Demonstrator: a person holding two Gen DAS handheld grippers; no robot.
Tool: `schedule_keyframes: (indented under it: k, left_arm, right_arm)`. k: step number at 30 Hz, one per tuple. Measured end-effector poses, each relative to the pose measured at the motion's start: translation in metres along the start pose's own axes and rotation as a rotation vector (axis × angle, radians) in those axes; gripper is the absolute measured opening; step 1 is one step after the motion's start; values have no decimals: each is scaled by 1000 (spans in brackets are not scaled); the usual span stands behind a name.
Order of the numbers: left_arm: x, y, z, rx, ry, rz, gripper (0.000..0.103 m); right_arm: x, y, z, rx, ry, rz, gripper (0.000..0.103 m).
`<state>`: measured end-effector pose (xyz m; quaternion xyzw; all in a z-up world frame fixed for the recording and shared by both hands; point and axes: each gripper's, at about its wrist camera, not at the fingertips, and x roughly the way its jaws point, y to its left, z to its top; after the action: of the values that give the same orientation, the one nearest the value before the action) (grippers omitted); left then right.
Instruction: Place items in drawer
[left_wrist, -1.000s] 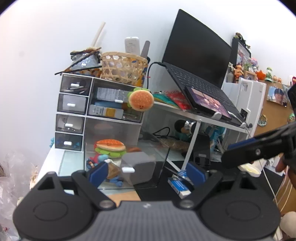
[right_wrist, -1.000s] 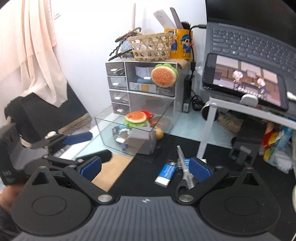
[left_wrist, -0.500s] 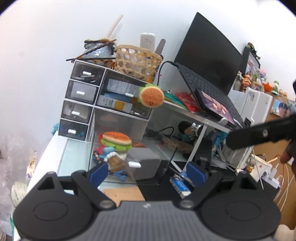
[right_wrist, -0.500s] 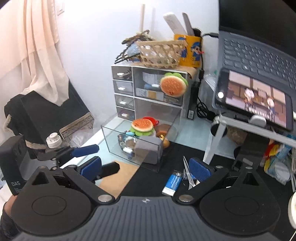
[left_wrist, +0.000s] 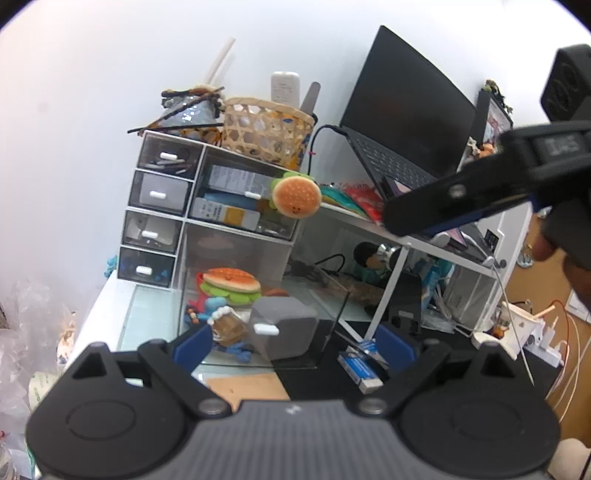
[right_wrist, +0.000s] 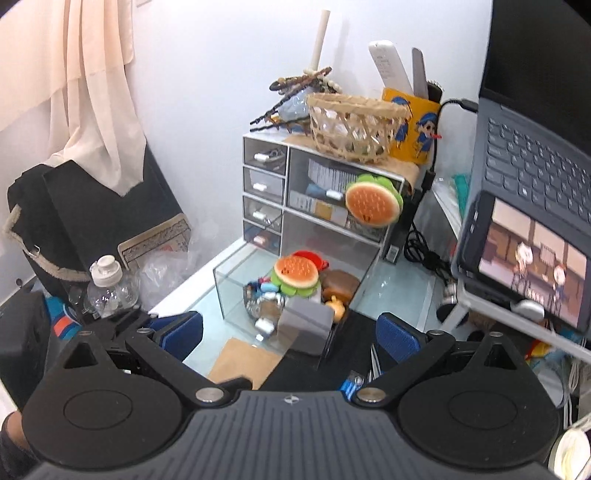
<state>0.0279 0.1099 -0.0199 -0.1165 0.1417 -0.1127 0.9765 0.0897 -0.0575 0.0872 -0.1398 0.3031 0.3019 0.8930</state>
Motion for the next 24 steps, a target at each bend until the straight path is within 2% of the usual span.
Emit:
schedule_keyframes:
  k: [1,2,5,10,13,24]
  left_arm:
    - [-1,1,1,0,-5,4,97]
    - [-2,2,1,1,-9,7,97]
    - [-9,7,6,2,-37,32,98]
    - [-15,12,10,-4,-60,59,98]
    - [-14,12,10,1,-55,72,98]
    - [-6,12,8,14,-45,107,98]
  right_arm:
    - [4,1,2,0,2,2,100]
    - [8,1,4,-1,5,3,93]
    - [21,2,7,12,16,27,87]
    - [38,5,9,15,22,50,83]
    - [47,5,10,19,27,65,78]
    - [74,1,16,17,42,91,68]
